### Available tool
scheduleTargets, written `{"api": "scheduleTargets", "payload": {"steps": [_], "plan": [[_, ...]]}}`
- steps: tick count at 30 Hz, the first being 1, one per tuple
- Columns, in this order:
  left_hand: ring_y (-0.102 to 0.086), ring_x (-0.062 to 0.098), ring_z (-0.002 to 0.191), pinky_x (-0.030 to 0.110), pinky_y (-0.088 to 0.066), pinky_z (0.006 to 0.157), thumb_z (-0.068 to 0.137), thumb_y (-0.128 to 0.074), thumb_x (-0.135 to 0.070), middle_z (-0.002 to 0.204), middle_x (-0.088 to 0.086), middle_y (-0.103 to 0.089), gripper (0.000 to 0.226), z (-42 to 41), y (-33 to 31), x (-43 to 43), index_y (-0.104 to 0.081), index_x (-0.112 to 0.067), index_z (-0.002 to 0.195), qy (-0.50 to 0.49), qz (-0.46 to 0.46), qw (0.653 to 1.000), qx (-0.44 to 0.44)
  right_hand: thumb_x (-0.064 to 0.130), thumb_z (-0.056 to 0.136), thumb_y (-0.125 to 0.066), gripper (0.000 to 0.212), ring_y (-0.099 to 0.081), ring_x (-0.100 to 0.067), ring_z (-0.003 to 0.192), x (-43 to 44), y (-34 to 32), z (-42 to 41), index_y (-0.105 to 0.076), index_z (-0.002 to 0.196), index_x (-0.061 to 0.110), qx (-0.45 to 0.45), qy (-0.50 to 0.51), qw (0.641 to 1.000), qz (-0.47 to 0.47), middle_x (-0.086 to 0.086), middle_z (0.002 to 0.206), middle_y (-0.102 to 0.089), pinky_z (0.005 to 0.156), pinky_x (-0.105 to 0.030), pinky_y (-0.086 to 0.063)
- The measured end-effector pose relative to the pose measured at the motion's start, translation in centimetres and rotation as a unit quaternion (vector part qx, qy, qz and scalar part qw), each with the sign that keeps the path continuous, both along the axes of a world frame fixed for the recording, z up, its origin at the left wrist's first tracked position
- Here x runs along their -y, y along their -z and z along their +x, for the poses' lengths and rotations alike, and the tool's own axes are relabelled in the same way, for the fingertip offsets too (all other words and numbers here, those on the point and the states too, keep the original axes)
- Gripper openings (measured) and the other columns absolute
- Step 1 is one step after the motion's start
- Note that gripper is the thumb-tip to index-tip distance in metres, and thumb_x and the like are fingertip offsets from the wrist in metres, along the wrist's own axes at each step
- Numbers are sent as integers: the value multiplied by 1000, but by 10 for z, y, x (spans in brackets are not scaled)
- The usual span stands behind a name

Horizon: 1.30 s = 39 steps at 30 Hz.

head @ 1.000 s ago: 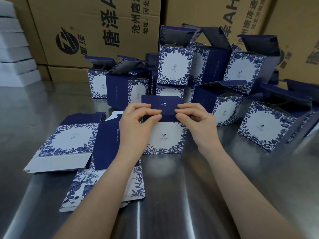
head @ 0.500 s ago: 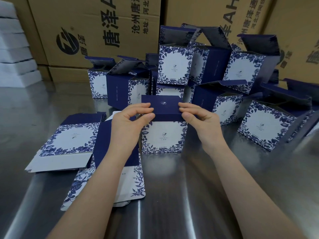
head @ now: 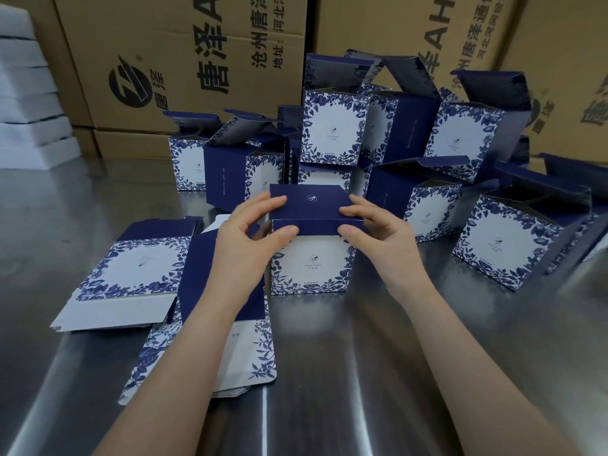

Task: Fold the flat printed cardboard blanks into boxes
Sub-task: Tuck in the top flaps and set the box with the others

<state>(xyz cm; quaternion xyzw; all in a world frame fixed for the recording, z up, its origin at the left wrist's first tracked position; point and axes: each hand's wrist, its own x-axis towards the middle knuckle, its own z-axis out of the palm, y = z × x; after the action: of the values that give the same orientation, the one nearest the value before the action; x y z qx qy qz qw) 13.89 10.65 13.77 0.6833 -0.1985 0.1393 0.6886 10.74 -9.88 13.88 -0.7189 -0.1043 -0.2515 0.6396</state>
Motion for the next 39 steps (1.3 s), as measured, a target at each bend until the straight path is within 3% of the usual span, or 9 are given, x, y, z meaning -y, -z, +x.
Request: {"api": "scheduleTargets", "payload": {"steps": [4, 6, 13, 15, 20, 25, 29, 36, 39], "plan": [[-49, -3, 127, 29, -44, 107, 81, -78, -15, 136, -15, -56, 37, -4, -1, 4, -68, -42, 104, -32, 26, 999, -4, 2, 82, -74, 34, -61, -6, 114, -3, 0, 2, -73, 97, 33, -7, -1, 1000, 2, 5, 117, -68, 96, -37, -51], [-50, -2, 126, 27, -45, 106, 82, -77, -16, 137, -13, -56, 36, -6, -2, 7, -67, -39, 108, -52, 31, 998, -4, 0, 84, -72, 33, -65, -13, 102, -6, 1, 4, -71, 101, 28, -6, 11, 1000, -2, -5, 113, -70, 92, -36, -52], [-59, -9, 110, 11, -46, 94, 94, -65, -28, 121, -18, -66, 33, -11, -4, 11, -65, -25, 126, -88, -2, 996, 4, 4, 83, -74, 34, -65, -23, 101, -7, 3, 7, -72, 95, 36, 20, 91, 995, -21, 3, 105, -72, 91, -40, -53], [-60, -10, 105, 12, -47, 92, 99, -56, -29, 111, -25, -66, 24, -13, -5, 11, -68, -26, 120, -110, -30, 993, 16, 3, 83, -74, 34, -65, -18, 98, -6, -3, 6, -72, 94, 35, 41, 110, 993, 7, 2, 105, -71, 87, -34, -52], [-68, 11, 96, 45, -53, 93, 103, -46, -20, 94, -19, -72, 27, -16, -4, 14, -70, -30, 96, -118, -42, 992, 9, 8, 83, -73, 30, -66, -16, 95, 8, -42, -3, -70, 100, 33, 153, 200, 967, 34, -9, 108, -71, 91, -32, -53], [-69, 5, 84, 28, -54, 86, 102, -48, -13, 83, -12, -73, 27, -22, -1, 23, -70, -24, 90, -76, -13, 997, 15, 14, 84, -70, 26, -62, -2, 91, 41, -92, 2, -68, 109, 22, 240, 310, 919, 33, 3, 104, -66, 87, -24, -52], [-66, -4, 77, 13, -49, 74, 101, -49, -12, 80, -12, -72, 28, -23, 0, 23, -69, -24, 87, -57, 2, 998, 10, 18, 85, -68, 28, -61, -3, 100, 70, -111, 13, -68, 113, 18, 199, 375, 905, -12, 9, 107, -64, 93, -21, -49], [-67, 10, 78, 31, -52, 78, 99, -50, -15, 78, -14, -72, 28, -22, 4, 25, -70, -26, 82, -40, 64, 997, -6, 22, 91, -63, 33, -52, -3, 97, 101, -99, 28, -67, 122, 14, 94, 429, 893, -99, -1, 117, -64, 77, 2, -35], [-67, 5, 77, 31, -52, 78, 99, -51, -16, 79, -19, -72, 29, -22, 7, 27, -68, -31, 80, -29, 89, 996, -6, 30, 92, -61, 37, -50, -11, 92, 106, -100, 32, -65, 127, 19, 61, 466, 870, -147, -7, 116, -58, 81, -8, -33]]}}
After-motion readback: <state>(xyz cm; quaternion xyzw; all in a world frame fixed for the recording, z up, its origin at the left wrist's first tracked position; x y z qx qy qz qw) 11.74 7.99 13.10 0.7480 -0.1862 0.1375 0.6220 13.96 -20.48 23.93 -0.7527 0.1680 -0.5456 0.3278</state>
